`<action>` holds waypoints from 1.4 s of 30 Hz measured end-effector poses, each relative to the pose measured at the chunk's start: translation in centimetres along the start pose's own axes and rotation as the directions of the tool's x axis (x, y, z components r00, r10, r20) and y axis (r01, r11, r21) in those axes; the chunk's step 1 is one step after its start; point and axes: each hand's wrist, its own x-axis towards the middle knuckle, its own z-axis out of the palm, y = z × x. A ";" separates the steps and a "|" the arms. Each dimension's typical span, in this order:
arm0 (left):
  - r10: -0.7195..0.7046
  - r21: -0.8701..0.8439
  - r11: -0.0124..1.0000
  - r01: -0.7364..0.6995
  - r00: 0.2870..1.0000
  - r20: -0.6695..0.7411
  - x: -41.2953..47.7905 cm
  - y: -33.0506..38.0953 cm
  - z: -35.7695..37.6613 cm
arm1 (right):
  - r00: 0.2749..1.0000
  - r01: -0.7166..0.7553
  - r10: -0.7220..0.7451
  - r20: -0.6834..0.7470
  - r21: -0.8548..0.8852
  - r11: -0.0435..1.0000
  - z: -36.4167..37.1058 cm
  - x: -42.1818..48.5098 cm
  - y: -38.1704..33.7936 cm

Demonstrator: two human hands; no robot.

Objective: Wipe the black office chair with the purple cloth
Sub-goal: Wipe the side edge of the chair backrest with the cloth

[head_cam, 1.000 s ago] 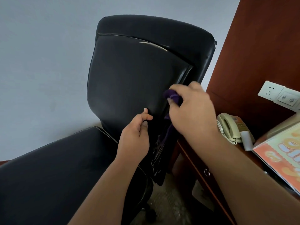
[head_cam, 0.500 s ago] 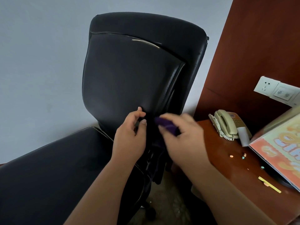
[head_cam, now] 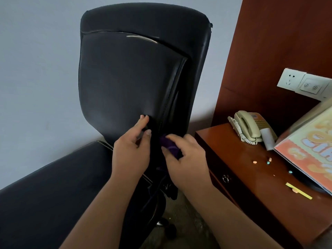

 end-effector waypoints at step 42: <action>0.012 0.068 0.998 -0.015 0.999 0.036 -0.3 0.8 0.0 | 0.992 -0.071 0.079 -0.102 0.082 0.994 -0.1 -0.5 -1.2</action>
